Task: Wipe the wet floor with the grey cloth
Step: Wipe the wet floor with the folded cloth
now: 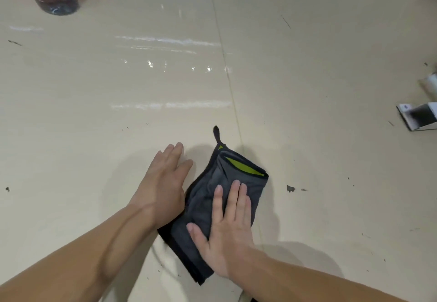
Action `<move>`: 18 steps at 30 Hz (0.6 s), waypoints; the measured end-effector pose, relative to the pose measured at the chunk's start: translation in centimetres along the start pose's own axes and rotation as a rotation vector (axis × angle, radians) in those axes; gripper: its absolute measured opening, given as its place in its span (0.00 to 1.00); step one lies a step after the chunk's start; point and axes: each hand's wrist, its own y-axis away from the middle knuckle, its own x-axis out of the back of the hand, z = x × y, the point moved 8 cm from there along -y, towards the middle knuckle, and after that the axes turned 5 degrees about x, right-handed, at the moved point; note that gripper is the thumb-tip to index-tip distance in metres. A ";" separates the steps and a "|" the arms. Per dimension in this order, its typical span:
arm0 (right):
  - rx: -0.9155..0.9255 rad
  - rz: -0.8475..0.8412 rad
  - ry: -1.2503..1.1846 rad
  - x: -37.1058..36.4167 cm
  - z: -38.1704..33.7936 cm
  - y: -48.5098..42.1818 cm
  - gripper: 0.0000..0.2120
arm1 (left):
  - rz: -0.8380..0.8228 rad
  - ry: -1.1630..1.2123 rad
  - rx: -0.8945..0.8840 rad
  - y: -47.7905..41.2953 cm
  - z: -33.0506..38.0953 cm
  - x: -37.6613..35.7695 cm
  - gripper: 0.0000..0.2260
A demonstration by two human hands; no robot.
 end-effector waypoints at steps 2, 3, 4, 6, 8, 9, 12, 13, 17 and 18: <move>0.051 -0.016 -0.010 0.4 0.2 -0.7 0.47 | -0.017 -0.010 -0.015 -0.2 0.1 -0.5 0.30; 0.079 -0.032 -0.011 0.8 0.8 -1.4 0.48 | -0.021 0.002 -0.016 -0.6 0.4 -0.6 0.31; 0.104 -0.062 -0.019 1.3 1.6 -2.2 0.49 | -0.016 0.015 -0.016 -1.0 0.7 -0.6 0.31; 0.082 -0.111 -0.036 2.3 4.2 -4.1 0.49 | 0.009 0.024 -0.019 -1.9 1.6 -0.1 0.30; -0.038 -0.117 -0.016 3.5 8.2 -5.7 0.50 | 0.014 0.051 -0.018 -2.7 2.9 0.3 0.30; -0.127 -0.113 -0.026 3.8 10.4 -6.0 0.50 | 0.024 0.064 -0.022 -3.1 3.4 0.5 0.29; -0.402 -0.074 -0.108 4.2 15.9 -5.2 0.49 | 0.060 0.071 -0.059 -3.6 4.6 1.0 0.29; -0.458 -0.057 -0.117 4.1 16.6 -4.7 0.49 | 0.050 0.073 -0.066 -3.7 4.8 1.0 0.29; -0.548 -0.004 -0.092 3.2 15.4 -3.8 0.49 | 0.009 0.018 -0.055 -3.1 4.0 0.7 0.29; -0.556 0.006 -0.106 2.9 14.6 -3.7 0.48 | 0.018 -0.011 -0.055 -2.9 3.6 0.5 0.29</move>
